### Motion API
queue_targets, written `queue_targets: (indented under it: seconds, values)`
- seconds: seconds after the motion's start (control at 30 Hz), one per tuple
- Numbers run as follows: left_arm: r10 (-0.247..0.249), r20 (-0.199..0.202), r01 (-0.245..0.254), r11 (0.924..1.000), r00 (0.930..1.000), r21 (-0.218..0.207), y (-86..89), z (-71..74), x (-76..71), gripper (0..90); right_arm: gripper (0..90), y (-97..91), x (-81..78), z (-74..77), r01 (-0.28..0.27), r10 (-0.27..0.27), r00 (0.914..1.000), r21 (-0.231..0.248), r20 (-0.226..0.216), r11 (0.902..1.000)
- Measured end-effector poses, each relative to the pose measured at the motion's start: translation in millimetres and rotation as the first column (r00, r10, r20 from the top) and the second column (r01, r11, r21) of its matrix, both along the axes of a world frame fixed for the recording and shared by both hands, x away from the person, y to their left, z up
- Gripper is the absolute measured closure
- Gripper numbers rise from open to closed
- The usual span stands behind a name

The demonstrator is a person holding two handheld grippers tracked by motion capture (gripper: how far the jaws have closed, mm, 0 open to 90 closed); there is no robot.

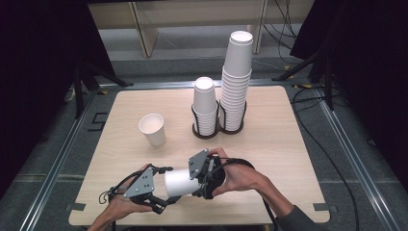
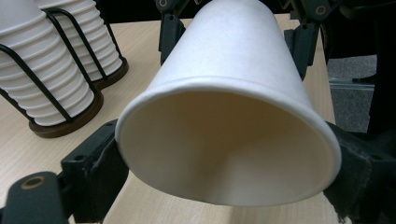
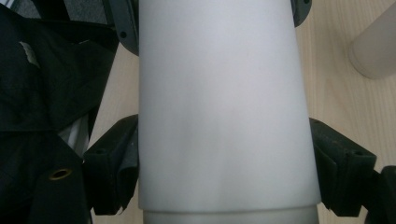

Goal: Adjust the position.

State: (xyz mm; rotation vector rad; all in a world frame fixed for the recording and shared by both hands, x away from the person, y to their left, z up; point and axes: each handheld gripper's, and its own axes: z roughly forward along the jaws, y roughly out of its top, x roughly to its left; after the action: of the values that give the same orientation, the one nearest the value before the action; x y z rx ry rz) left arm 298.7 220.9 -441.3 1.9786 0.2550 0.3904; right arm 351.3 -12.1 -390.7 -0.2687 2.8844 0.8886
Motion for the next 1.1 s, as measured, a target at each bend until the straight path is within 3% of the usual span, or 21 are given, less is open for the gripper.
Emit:
queue_targets:
  seconds: [0.03, 0.13, 0.17, 0.3, 0.37, 0.4, 0.47, 0.5, 0.57, 0.63, 0.67, 0.7, 0.73, 0.77, 0.83, 0.93, 1.03, 1.1]
  values:
    - [0.005, -0.002, -0.005, 0.9999, 1.0000, 0.011, 0.2, 0.6, -0.4, 11.5, 21.0, 0.6, 0.5, 1.1, -0.014, 0.015, 0.9994, -0.012, 0.030, 0.9998]
    - [0.008, -0.008, -0.008, 0.9999, 0.9999, 0.012, -0.3, 0.4, -0.4, 11.4, 21.4, 2.1, -1.5, -1.0, 0.003, -0.002, 0.9997, -0.031, 0.025, 0.9995]
    - [0.007, -0.019, -0.007, 0.9998, 0.9998, 0.020, -0.8, 0.7, -0.8, 11.3, 21.4, 3.6, -1.6, -1.0, -0.010, 0.012, 0.9985, -0.043, 0.054, 0.9990]
    - [0.014, -0.023, -0.014, 0.9998, 0.9996, 0.013, -2.6, -1.6, -0.6, 10.5, 23.0, 5.5, -2.6, -3.8, -0.004, 0.009, 0.9979, -0.074, 0.065, 0.9972]
    - [0.011, -0.023, -0.010, 0.9999, 0.9997, 0.014, -1.9, -1.8, 0.5, 9.3, 23.2, 6.4, -1.6, -3.6, -0.034, 0.039, 0.9957, -0.068, 0.083, 0.9971]
    - [0.015, -0.030, -0.015, 0.9999, 0.9994, 0.003, -1.4, -1.5, 0.2, 8.2, 23.2, 5.7, -3.0, -3.9, -0.009, 0.014, 0.9975, -0.074, 0.069, 0.9972]
    - [0.018, -0.026, -0.019, 0.9998, 0.9995, -0.009, -1.0, -1.3, 0.7, 7.4, 23.1, 5.5, -2.8, -4.0, -0.014, 0.020, 0.9973, -0.074, 0.071, 0.9972]
    - [0.026, -0.050, -0.030, 0.9968, 0.9984, -0.074, 0.3, -1.1, 1.6, 5.6, 23.0, 4.9, -2.4, -3.9, -0.029, 0.033, 0.9966, -0.056, 0.076, 0.9980]
    - [0.033, -0.051, -0.038, 0.9951, 0.9981, -0.091, 2.2, -0.2, 2.4, 4.3, 23.0, 3.8, -1.9, -3.4, -0.019, 0.022, 0.9974, -0.038, 0.069, 0.9991]
    - [0.041, -0.061, -0.050, 0.9855, 0.9973, -0.162, 7.6, 1.2, 3.3, 4.4, 23.1, -1.6, 2.6, -2.0, -0.008, 0.008, 0.9997, 0.026, 0.025, 0.9996]
    - [0.041, -0.061, -0.050, 0.9855, 0.9973, -0.162, 7.6, 1.2, 3.3, 4.7, 23.1, -1.6, 2.6, -2.0, -0.008, 0.008, 0.9997, 0.026, 0.025, 0.9996]
    - [0.048, -0.067, -0.062, 0.9729, 0.9966, -0.223, 9.8, 0.7, 4.2, 4.8, 23.1, -7.1, 6.4, -0.7, 0.002, 0.001, 0.9996, 0.079, -0.028, 0.9969]
    - [0.048, -0.067, -0.062, 0.9729, 0.9966, -0.223, 9.8, 0.7, 4.2, 5.0, 23.1, -7.1, 6.4, -0.7, 0.002, 0.001, 0.9996, 0.079, -0.028, 0.9969]
    - [0.058, -0.066, -0.071, 0.9737, 0.9961, -0.216, 12.1, 1.8, 4.4, 5.0, 23.2, -10.0, 8.9, -0.1, 0.007, -0.002, 0.9990, 0.108, -0.044, 0.9941]
    - [0.068, -0.082, -0.087, 0.9634, 0.9943, -0.254, 13.1, 1.9, 5.0, 7.8, 23.2, -16.4, 15.9, 1.3, 0.018, -0.007, 0.9978, 0.170, -0.066, 0.9853]
    - [0.077, -0.092, -0.099, 0.9601, 0.9927, -0.262, 13.4, 1.2, 5.4, 9.9, 23.2, -21.0, 18.3, 4.5, 0.036, -0.020, 0.9966, 0.204, -0.080, 0.9783]
    - [0.081, -0.112, -0.113, 0.9422, 0.9903, -0.315, 12.0, -2.1, 7.5, 11.3, 23.1, -25.6, 20.9, 7.4, 0.058, -0.024, 0.9917, 0.275, -0.126, 0.9598]
    - [0.079, -0.116, -0.113, 0.9371, 0.9901, -0.330, 12.0, -2.3, 7.5, 13.5, 23.1, -26.3, 22.0, 7.5, 0.061, -0.017, 0.9894, 0.304, -0.144, 0.9508]
